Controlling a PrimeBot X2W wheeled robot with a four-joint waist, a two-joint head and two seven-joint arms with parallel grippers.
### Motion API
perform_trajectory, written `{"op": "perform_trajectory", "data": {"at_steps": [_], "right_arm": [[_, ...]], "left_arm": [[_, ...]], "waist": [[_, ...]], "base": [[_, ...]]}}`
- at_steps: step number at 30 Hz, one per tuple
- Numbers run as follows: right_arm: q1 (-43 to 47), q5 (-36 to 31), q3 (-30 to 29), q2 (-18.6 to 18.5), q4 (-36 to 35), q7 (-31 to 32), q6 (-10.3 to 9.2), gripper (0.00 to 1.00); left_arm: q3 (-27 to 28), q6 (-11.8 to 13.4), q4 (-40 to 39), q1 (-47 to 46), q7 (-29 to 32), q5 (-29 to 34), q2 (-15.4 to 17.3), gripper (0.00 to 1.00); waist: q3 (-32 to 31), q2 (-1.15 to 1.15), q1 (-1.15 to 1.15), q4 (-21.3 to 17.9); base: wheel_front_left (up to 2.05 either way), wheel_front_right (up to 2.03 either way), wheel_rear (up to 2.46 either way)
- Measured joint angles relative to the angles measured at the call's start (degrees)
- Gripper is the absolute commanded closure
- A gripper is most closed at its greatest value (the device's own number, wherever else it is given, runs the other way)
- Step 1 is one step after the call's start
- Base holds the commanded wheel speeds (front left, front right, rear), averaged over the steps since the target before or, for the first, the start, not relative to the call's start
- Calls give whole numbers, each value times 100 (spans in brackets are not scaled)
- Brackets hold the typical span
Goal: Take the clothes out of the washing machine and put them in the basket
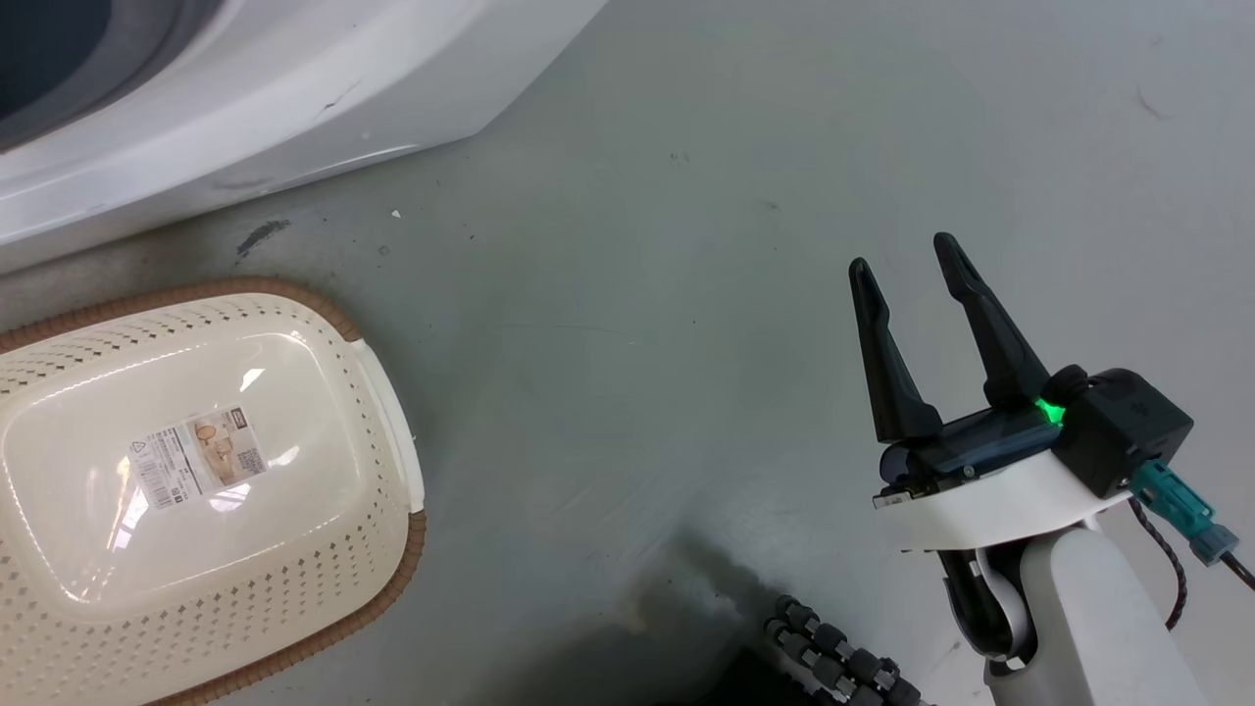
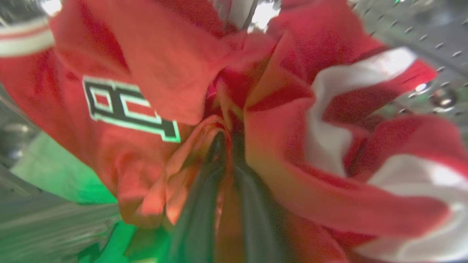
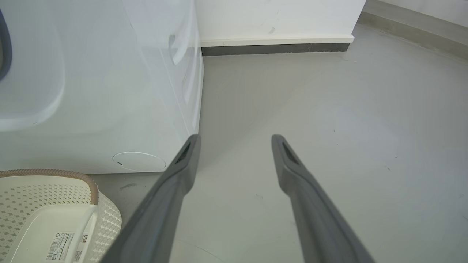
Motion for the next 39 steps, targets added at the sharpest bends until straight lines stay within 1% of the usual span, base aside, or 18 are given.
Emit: {"op": "perform_trajectory", "data": {"at_steps": [5,9,13,20,24,29,32,35,39], "right_arm": [[-4,23,-24,1,63,0,1,0],[-49,27,-69,0,126,0,1,0],[-67,-19,-142,1,197,0,0,0],[40,-152,-308,3,415,0,1,0],[190,-220,-413,3,586,-1,1,0],[372,-432,-532,5,768,-1,1,0],[479,-515,-601,3,869,-1,0,0],[515,-579,-659,4,927,5,0,0],[628,-643,-731,4,950,101,1,0]], "left_arm": [[23,100,-259,144,-377,3,24,100],[73,172,-396,395,-928,-11,-11,100],[154,205,-437,745,-1682,-66,-124,100],[225,196,-196,1405,-3330,-120,-363,100],[177,100,62,1783,-4177,-118,-554,100],[5,44,330,2173,-5110,-36,-805,100],[-65,12,391,2382,-5353,25,-957,100],[-31,-2,244,2593,-5423,33,-1057,100],[220,4,-509,2999,-5431,144,-1138,100]], "waist": [[-65,0,0,7],[-206,0,0,38],[-433,0,0,88],[-1011,0,-1,201],[-1403,0,-1,294],[-1915,0,-1,471],[-2209,0,-1,608],[-2476,0,-2,756],[-2790,0,-2,946]], "base": [[0,0,0],[0,0,0],[0,0,0],[0,0,0],[0,0,0],[0,0,0],[0,0,0],[0,0,0],[0,0,0]]}}
